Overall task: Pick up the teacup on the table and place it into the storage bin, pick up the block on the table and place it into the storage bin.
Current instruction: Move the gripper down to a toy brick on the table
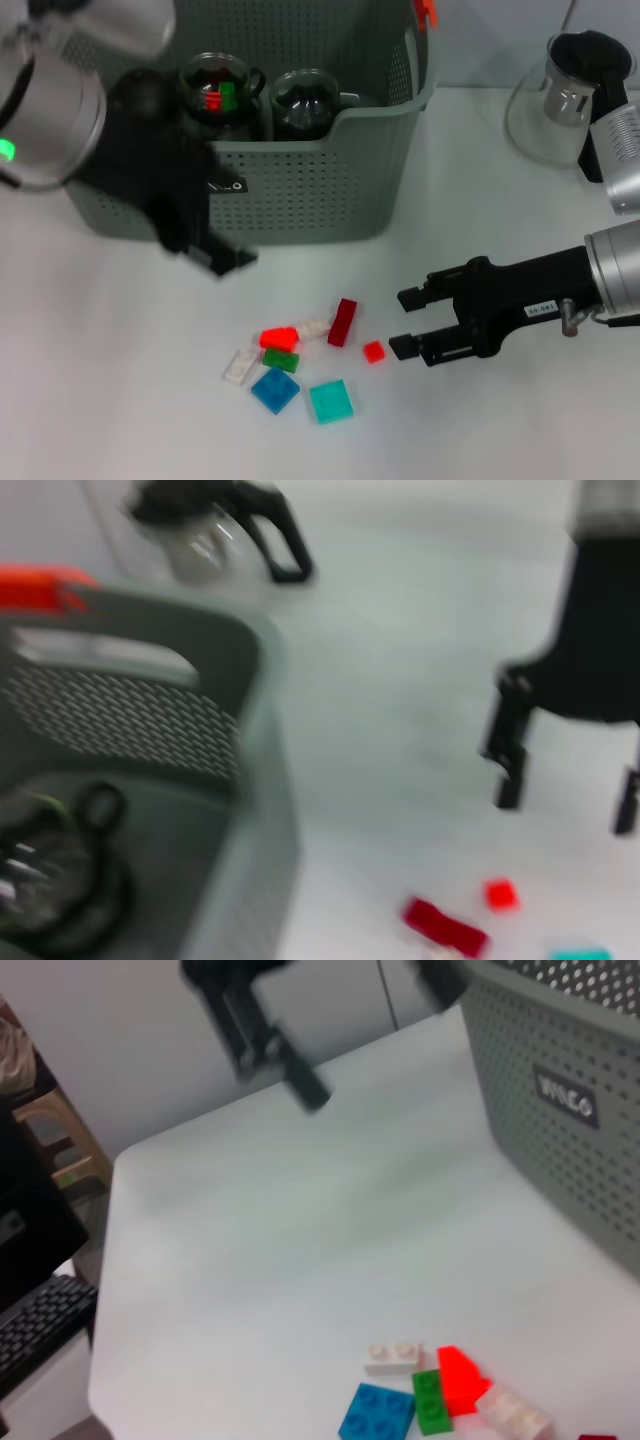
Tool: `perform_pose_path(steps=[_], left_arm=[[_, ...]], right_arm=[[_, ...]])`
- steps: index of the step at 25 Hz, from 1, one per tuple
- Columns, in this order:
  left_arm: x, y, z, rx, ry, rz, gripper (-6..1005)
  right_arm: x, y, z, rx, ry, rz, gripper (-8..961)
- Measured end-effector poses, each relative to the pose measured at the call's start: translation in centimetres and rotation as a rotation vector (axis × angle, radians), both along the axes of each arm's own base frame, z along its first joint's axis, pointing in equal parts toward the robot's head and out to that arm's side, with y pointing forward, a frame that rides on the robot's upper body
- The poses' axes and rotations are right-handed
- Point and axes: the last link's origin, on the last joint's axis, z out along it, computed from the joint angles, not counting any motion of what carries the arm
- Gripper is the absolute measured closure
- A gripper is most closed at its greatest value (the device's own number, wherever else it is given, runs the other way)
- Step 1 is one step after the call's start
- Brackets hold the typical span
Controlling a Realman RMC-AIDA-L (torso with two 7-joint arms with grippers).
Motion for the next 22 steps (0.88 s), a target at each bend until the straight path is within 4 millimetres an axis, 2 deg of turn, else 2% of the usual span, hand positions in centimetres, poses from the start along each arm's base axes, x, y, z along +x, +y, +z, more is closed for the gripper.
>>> perform_pose_path(steps=[2,7,12,17,22], left_arm=[[-1.1,-1.2,-0.8,-0.052,0.031,-0.001,138],[-3.3,-2.2,-2.4,-0.130,0.082,-0.049,138],[-4.2,-1.6,-3.6,-0.141,0.145,-0.131,139],[-5.4,-1.0,-6.0,-0.199,0.300,-0.218,139],[-5.0,-0.6,-7.5,-0.250,0.362,-0.309,139]], right_arm=[[0.0,-0.1,0.0,-0.012,-0.005,0.004,240],[-0.2,0.0,0.0,-0.023,-0.009,-0.007,239],[-0.8,0.2,-0.1,-0.038,-0.011,-0.038,239],[-1.3,0.5,-0.4,-0.039,-0.005,-0.067,240],[-1.7,0.6,-0.5,-0.043,-0.001,-0.096,240]])
